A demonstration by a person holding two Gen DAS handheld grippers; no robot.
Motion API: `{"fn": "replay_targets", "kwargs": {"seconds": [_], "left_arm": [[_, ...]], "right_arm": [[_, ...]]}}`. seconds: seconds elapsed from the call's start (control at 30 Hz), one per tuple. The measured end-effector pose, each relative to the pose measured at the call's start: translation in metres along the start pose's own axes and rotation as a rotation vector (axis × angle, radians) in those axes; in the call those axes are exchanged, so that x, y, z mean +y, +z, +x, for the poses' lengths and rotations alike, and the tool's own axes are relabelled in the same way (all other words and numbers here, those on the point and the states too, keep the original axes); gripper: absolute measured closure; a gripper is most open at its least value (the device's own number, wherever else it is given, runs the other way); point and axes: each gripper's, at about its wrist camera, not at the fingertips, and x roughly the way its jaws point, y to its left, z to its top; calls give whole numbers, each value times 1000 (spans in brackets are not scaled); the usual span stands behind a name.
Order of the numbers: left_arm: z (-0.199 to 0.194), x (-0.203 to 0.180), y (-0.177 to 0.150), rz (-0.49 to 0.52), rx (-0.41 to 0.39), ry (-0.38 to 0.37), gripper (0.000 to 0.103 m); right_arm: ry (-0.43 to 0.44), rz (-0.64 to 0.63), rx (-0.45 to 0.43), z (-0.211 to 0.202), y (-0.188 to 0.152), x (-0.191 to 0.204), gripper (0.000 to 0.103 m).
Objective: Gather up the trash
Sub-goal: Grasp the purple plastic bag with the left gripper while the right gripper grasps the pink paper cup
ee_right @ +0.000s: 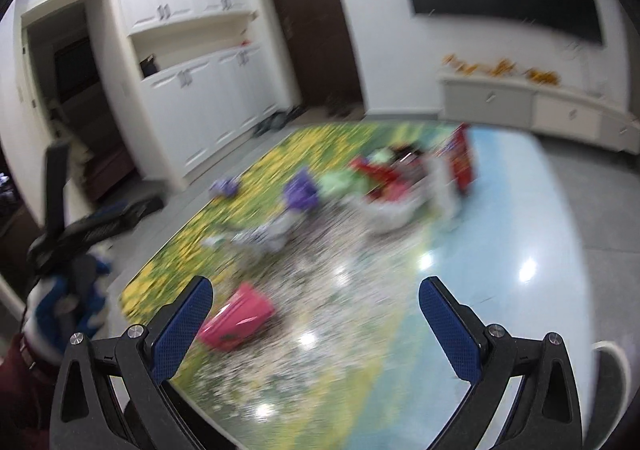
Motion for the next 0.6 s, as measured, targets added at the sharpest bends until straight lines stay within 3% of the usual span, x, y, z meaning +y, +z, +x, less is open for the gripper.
{"fn": "replay_targets", "kwargs": {"seconds": [0.17, 0.37, 0.6], "left_arm": [[51, 16, 18, -14, 45, -7, 0], [104, 29, 42, 16, 61, 14, 0], [100, 14, 37, 43, 40, -59, 0]], "right_arm": [[105, 28, 110, 35, -6, 9, 0], [146, 49, 185, 64, -8, 10, 0], [167, 71, 222, 80, -7, 10, 3]]}}
